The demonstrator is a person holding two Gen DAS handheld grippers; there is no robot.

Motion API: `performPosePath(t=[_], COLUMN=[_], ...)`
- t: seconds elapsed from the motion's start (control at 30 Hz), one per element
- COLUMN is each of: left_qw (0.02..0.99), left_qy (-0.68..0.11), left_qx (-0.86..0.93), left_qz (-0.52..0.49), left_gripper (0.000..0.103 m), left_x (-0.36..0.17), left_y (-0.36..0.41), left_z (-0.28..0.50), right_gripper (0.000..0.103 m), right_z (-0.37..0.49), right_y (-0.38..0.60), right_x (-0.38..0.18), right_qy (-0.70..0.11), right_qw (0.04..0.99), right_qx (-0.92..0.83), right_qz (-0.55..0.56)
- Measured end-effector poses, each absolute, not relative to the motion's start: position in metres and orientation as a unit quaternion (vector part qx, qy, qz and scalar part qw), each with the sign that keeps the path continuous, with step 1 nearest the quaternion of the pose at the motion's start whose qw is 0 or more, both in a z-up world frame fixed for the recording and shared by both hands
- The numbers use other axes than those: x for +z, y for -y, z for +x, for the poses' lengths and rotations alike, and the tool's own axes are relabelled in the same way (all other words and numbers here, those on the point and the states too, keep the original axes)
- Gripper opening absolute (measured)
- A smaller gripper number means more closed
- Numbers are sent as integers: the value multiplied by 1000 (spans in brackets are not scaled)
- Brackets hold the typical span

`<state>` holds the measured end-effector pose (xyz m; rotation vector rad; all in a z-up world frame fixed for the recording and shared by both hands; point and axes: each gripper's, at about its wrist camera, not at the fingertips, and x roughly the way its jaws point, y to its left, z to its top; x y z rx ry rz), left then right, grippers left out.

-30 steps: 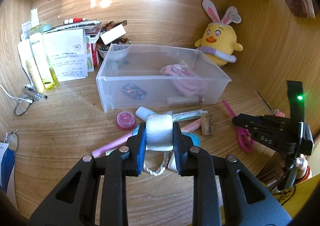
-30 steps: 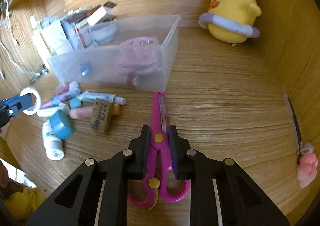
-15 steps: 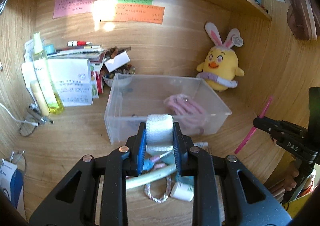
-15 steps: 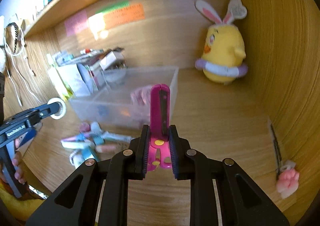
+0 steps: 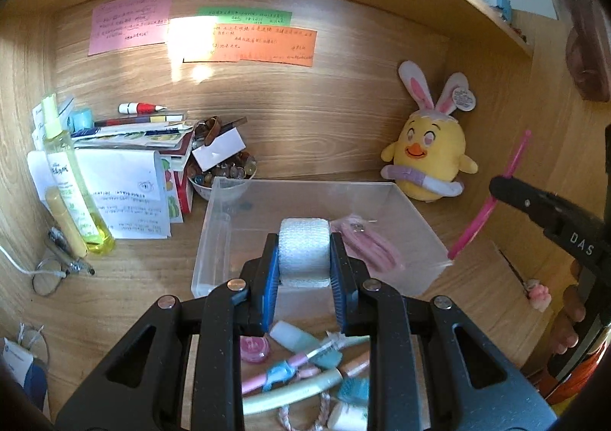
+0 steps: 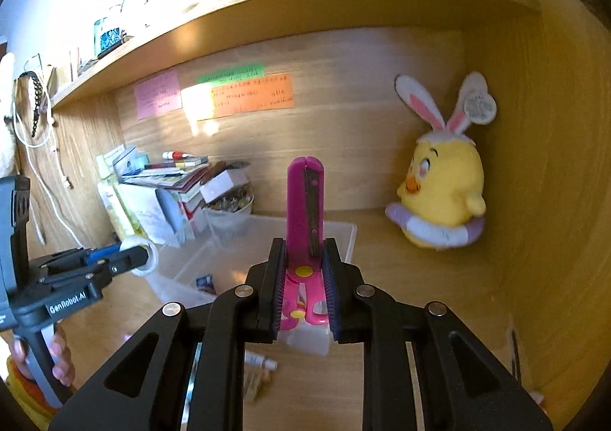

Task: Organize objects
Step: 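Lower the tape roll and pink scissors into the clear box with both tools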

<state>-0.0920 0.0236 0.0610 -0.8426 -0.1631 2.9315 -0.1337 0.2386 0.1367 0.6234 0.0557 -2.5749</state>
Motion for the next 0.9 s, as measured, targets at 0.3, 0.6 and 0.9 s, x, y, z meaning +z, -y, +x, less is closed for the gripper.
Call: performPosePath(t=[0.3,0.6,0.9], left_qw=[39,58,59], left_qy=[46,30,24], left_qx=[948,934,935], left_qz=[-314,-351,-350], left_gripper=[24,24,36], left_x=[40,21,23], left_y=[-22,-32,-33], left_z=[-133,-150,-141], right_gripper=[17,17,21], right_z=[-164,-177,-179], right_y=[-201,-162,-143], right_x=[109,83,79], right_qy=[-112,-171,-160], right_qw=[232,261,309], right_qx=[-932,-907,-886], right_qz=[256,283,305])
